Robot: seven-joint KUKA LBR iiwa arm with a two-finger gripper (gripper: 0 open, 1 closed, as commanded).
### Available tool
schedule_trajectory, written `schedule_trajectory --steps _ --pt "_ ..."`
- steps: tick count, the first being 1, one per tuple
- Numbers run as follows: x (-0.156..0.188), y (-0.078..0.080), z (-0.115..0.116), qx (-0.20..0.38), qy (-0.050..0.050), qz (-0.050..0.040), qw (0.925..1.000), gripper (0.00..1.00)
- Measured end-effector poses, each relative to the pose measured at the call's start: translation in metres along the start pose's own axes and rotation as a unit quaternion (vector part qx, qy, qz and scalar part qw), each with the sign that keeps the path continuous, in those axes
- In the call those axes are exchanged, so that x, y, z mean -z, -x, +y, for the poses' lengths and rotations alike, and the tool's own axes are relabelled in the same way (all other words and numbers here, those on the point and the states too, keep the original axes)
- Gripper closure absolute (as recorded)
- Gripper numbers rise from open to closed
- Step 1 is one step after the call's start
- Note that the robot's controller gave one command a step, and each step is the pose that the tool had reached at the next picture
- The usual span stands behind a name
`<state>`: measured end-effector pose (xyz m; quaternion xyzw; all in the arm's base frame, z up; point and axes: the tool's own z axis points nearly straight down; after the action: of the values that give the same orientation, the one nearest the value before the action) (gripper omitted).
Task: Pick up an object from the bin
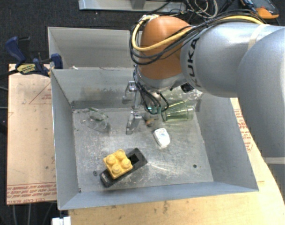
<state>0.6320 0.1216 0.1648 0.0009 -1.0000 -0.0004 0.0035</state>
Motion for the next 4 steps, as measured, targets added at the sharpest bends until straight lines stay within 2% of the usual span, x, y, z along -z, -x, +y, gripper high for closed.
schedule_trajectory --steps 1,2,3,4 --pt "0.005 0.002 0.0 -0.001 0.0 -0.0041 1.0 0.0" --pt "-0.034 0.013 0.054 -0.04 0.001 -0.0069 0.9992 0.0" --pt "-0.049 0.015 0.075 -0.189 0.002 -0.0043 0.9819 0.0" --pt "-0.047 0.002 0.073 -0.152 0.0 -0.0034 0.9884 0.0"
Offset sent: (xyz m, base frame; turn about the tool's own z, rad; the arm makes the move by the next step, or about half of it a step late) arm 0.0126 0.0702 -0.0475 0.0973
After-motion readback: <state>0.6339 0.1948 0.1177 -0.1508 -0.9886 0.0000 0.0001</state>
